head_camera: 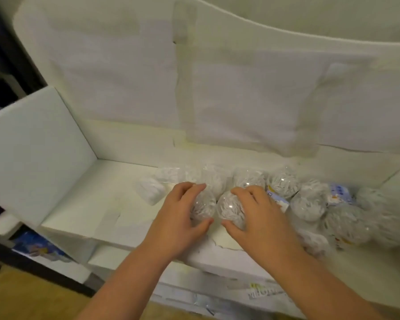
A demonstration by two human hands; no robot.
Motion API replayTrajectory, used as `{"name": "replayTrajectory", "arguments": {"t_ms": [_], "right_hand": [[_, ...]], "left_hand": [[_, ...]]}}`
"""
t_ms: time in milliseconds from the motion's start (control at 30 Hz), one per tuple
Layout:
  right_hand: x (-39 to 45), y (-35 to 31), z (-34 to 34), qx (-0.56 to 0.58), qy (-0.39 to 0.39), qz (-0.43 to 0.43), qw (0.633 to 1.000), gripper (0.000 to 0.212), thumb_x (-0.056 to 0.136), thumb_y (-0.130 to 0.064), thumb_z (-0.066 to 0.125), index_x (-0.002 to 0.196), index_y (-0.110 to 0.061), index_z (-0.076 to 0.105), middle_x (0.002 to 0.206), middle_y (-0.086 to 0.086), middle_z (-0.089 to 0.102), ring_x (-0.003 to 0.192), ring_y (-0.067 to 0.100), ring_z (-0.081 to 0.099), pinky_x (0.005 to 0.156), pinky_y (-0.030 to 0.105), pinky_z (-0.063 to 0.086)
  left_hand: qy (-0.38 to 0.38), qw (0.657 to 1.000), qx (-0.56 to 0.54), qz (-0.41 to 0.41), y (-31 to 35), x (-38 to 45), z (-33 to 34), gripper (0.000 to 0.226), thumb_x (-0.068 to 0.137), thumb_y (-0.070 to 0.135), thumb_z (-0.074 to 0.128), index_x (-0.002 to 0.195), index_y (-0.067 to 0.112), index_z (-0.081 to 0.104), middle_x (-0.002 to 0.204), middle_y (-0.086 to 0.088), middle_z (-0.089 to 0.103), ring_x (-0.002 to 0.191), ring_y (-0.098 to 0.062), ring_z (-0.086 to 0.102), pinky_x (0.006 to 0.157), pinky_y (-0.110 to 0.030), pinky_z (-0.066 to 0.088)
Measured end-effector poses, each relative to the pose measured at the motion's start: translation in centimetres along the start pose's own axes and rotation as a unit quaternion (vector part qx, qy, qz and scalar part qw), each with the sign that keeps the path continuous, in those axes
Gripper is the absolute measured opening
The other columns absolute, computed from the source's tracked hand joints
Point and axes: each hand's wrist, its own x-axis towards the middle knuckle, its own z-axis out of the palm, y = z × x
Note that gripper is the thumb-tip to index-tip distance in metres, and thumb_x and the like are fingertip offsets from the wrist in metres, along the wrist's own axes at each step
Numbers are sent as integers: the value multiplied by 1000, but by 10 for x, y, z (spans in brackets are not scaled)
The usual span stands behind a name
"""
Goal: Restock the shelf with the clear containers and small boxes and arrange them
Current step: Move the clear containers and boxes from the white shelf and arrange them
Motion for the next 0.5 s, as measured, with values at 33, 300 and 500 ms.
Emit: {"name": "replayTrajectory", "arguments": {"t_ms": [33,300,500], "right_hand": [[-1,-3,2,-5,2,11,1000,63,79,-53,69,133,-33,44,128,-6,44,111,19,55,84,32,51],[-10,-11,0,69,50,33,996,60,76,-48,70,129,-37,45,125,-16,42,113,8,50,93,24,46],[-27,-13,-31,108,123,34,986,63,78,-42,76,133,-32,47,126,-15,42,108,-2,46,93,9,38]], "left_hand": [[-6,1000,3,9,-3,1,0,74,76,46,75,141,40,39,134,22,31,112,13,33,89,6,22],[19,997,-41,60,-17,8,-27,71,68,49,78,131,41,45,128,20,43,116,3,48,94,-19,43],[72,991,-75,84,1,4,-48,69,68,52,76,130,48,45,124,17,44,117,3,47,92,-6,35]]}}
